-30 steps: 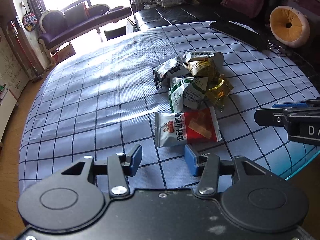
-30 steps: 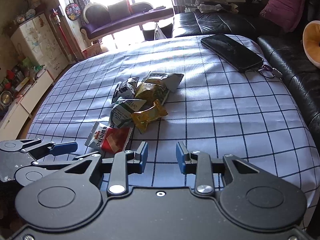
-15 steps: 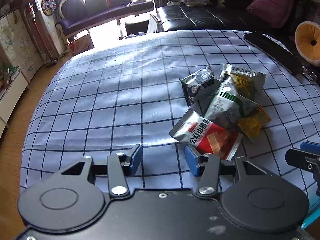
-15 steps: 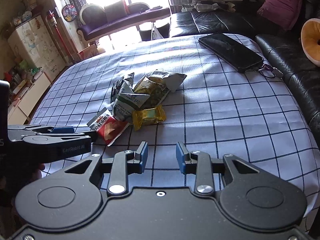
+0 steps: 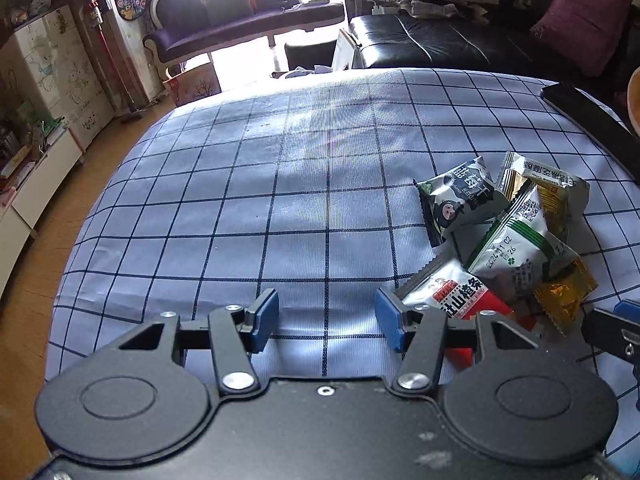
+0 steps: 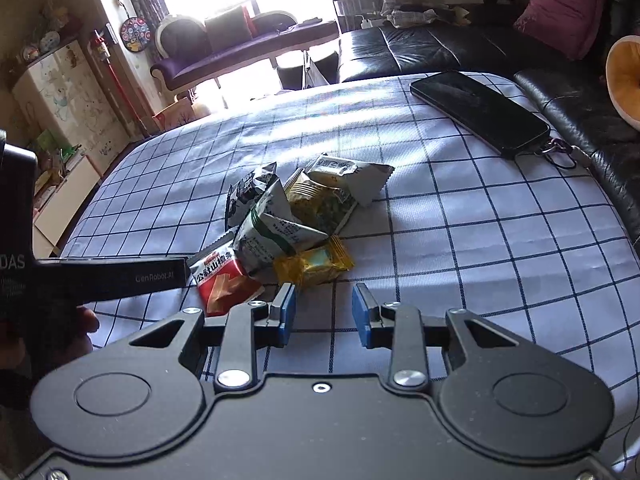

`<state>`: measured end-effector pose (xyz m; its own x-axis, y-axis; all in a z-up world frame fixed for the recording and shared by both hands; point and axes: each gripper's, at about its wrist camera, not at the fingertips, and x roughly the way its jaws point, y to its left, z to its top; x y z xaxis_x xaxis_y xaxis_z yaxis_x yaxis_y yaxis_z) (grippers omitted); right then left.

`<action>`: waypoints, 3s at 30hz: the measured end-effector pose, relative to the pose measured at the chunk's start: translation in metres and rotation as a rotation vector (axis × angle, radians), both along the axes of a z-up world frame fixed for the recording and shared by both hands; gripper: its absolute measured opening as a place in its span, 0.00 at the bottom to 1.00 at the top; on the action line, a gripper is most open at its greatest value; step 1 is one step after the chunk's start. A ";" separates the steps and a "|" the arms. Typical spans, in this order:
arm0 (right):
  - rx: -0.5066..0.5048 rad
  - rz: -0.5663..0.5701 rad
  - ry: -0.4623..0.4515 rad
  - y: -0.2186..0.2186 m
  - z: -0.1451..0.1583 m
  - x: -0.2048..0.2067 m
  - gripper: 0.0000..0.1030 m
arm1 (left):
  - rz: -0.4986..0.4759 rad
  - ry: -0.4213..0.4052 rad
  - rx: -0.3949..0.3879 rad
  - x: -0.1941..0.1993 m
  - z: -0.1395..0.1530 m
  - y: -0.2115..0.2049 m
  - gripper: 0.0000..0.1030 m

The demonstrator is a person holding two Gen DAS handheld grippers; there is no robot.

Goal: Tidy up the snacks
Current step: 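Grasp the gold-wrapped candy with the right gripper, then grasp the red-and-white packet with the left gripper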

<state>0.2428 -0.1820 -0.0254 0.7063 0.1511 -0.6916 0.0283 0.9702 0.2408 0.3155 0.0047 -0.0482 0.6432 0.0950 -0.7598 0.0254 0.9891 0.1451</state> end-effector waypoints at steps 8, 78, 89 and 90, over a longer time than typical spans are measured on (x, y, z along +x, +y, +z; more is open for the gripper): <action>0.029 -0.013 0.013 0.006 -0.004 0.013 0.42 | 0.006 -0.006 -0.015 -0.003 -0.004 0.002 0.57; -0.159 -0.063 0.000 -0.027 -0.010 -0.032 0.38 | -0.123 0.151 -0.132 0.006 0.010 -0.040 0.56; -0.085 -0.076 0.020 -0.034 -0.011 -0.033 0.44 | -0.140 0.133 -0.105 -0.001 0.010 -0.030 0.56; -0.075 -0.081 0.025 -0.035 -0.011 -0.032 0.44 | -0.140 0.130 -0.101 0.002 0.009 -0.033 0.56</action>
